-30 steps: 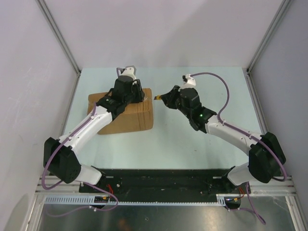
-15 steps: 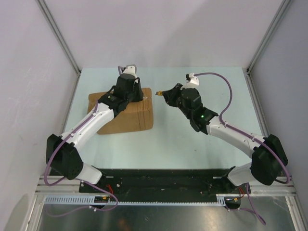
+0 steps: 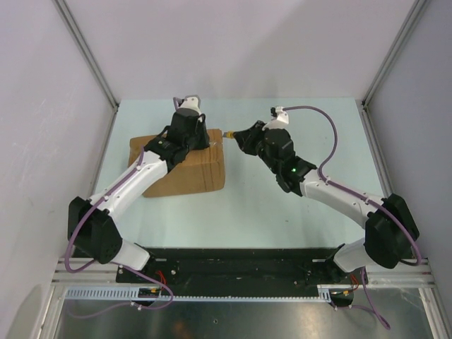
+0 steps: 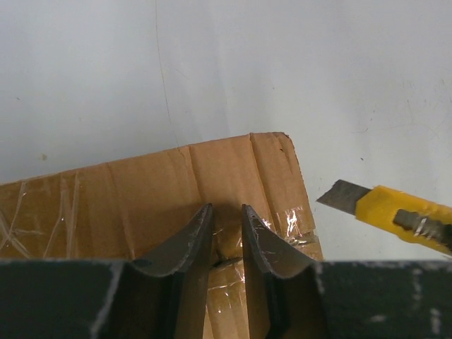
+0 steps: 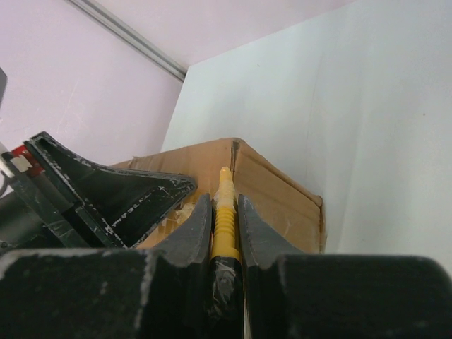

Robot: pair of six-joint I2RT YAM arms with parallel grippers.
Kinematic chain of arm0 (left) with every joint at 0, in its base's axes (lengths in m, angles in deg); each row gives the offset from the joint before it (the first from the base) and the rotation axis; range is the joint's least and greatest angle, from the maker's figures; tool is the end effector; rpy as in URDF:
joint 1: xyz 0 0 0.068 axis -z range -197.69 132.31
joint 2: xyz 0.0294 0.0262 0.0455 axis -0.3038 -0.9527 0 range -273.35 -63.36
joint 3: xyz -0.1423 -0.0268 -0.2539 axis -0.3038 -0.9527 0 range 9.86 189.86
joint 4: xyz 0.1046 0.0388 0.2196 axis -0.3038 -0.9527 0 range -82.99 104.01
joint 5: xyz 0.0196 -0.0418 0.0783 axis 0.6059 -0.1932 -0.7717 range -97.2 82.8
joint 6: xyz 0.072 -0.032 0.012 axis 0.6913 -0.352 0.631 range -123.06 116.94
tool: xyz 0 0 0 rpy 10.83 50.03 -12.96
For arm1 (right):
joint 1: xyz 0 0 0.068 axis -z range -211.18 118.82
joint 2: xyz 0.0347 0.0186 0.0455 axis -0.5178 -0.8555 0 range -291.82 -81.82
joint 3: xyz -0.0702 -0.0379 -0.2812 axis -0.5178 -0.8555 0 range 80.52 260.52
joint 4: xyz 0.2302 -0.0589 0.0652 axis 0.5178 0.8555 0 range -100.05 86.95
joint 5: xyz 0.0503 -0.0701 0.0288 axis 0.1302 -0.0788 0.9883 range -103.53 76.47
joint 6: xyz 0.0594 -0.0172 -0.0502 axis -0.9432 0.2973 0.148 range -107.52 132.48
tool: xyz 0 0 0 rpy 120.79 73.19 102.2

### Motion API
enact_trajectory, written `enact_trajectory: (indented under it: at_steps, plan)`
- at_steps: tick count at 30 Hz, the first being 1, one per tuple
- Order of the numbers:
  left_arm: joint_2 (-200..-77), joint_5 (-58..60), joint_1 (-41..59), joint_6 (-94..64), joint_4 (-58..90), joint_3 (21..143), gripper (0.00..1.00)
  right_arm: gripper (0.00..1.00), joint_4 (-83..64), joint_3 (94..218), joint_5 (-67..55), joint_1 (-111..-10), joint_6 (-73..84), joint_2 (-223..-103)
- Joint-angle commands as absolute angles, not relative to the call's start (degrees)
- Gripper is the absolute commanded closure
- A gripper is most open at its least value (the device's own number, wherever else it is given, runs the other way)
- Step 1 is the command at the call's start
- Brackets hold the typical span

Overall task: Unpack the express box
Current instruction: Cut the express box at the center of the board.

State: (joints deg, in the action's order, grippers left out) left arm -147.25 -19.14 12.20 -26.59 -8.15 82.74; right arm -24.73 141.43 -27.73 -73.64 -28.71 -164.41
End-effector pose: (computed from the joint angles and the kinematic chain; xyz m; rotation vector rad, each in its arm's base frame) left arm 0.3053 -0.1591 0.3339 -0.0023 2.1529 -0.3218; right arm 0.2753 0.2290 0.3493 0.1744 1.7601 0.8739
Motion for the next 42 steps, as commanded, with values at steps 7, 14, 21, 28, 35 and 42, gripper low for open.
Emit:
enact_trajectory:
  at_steps: [7, 14, 21, 28, 35, 42]
  plan:
    - [-150.02, -19.59, 12.81, -27.32, -23.17, 79.46, 0.72, 1.0, -26.58, 143.89, -26.72, -74.25, -29.62, -166.19]
    - [-150.28, -19.77, 12.81, -27.32, -23.35, 79.38, 0.72, 1.0, -26.14, 143.8, -27.85, -74.07, -28.13, -164.71]
    - [-150.54, -20.12, 12.81, -27.4, -23.52, 79.11, 0.73, 1.0, -27.28, 143.8, -27.86, -73.19, -27.59, -164.08]
    - [-150.89, -20.38, 12.81, -27.49, -23.79, 79.11, 0.74, 1.0, -27.81, 143.8, -27.86, -72.84, -27.51, -164.26]
    - [-150.81, -20.38, 12.81, -27.32, -23.79, 79.03, 0.75, 1.0, -29.39, 143.8, -26.28, -73.02, -28.03, -166.37]
    - [-150.98, -20.38, 12.81, -27.4, -23.96, 79.03, 0.75, 1.0, -29.3, 143.8, -25.84, -73.02, -27.69, -167.42]
